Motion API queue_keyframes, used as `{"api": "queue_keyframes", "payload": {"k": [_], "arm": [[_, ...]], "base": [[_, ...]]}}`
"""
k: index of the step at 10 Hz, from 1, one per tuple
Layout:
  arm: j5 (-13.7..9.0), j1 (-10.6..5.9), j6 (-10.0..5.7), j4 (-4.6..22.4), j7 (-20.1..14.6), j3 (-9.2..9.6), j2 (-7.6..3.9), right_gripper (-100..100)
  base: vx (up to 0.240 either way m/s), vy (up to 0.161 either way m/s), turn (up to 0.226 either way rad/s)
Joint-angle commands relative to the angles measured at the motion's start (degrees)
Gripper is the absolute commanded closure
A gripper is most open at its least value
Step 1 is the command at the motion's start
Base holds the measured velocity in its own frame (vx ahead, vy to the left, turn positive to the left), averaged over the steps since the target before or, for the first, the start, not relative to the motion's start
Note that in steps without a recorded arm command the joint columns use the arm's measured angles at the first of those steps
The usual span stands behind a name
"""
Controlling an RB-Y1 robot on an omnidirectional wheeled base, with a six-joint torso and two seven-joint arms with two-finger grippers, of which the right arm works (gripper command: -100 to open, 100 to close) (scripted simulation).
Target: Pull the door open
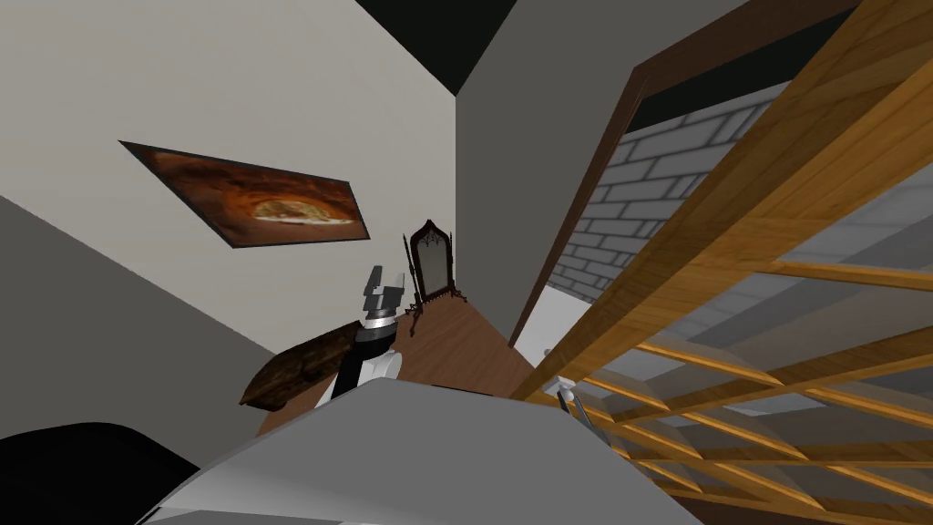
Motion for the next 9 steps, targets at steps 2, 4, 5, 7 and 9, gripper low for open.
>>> {"api": "queue_keyframes", "payload": {"k": [2, 4, 5, 7, 9], "arm": [[1.2, 0.37, -1.61, 0.5, -0.8, 1.72, -0.68, 100], [1.4, -0.06, -1.61, 1.1, -1.3, 2.09, -0.68, 100], [1.5, -0.15, -1.72, 1.2, -1.4, 2.20, -0.74, 100], [1.9, -0.66, -2.39, 2.2, -2.3, 2.83, -1.08, 100], [2.2, -1.08, -2.94, 3.1, -3.0, 3.35, -1.36, 100]], "base": [[-0.246, -0.047, 0.089], [-0.135, -0.003, 0.084], [-0.222, -0.029, 0.125], [-0.227, -0.054, 0.140], [-0.205, -0.016, 0.096]]}}
